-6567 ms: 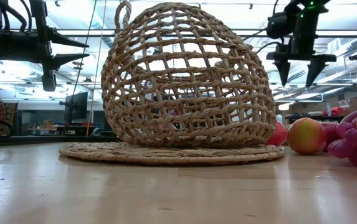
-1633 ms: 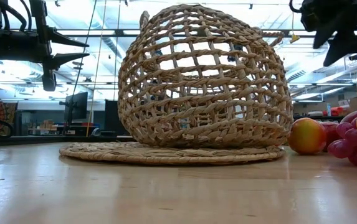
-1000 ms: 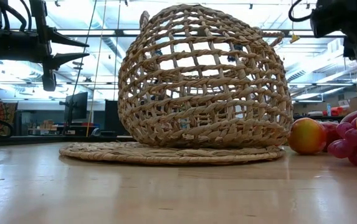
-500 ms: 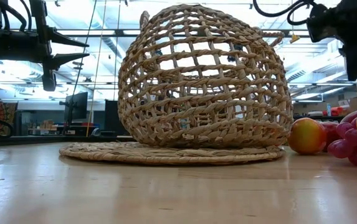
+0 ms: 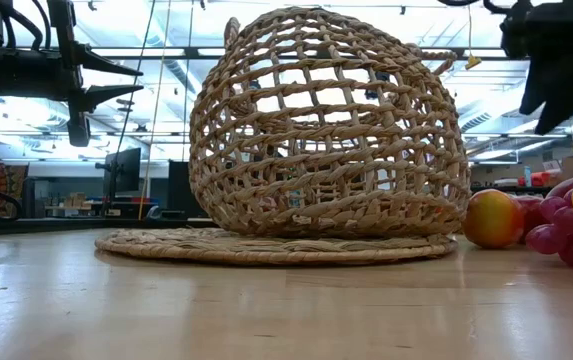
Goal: Build produce basket
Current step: Put the mango into the basket
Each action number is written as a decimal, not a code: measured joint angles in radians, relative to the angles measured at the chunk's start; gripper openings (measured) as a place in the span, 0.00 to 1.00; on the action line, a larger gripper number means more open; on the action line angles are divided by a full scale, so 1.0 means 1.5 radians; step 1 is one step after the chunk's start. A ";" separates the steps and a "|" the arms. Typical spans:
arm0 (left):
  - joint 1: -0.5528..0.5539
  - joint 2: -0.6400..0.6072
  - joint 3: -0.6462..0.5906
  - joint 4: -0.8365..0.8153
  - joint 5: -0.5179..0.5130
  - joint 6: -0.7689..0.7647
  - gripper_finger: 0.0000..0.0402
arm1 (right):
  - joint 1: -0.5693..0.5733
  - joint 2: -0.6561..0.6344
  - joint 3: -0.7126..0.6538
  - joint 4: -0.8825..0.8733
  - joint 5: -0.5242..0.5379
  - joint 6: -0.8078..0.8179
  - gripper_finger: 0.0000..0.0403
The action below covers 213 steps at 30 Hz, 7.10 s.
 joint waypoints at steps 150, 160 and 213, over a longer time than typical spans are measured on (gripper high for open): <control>0.000 0.000 0.000 0.001 0.000 0.000 0.23 | -0.382 0.387 0.422 0.791 -0.537 -0.092 0.68; 0.000 0.000 0.000 0.001 0.000 0.000 0.22 | -0.387 0.387 0.421 0.840 -0.519 -0.140 0.68; 0.000 0.000 0.000 0.002 0.000 0.000 0.22 | -0.339 0.717 0.827 0.249 -0.259 -1.151 0.68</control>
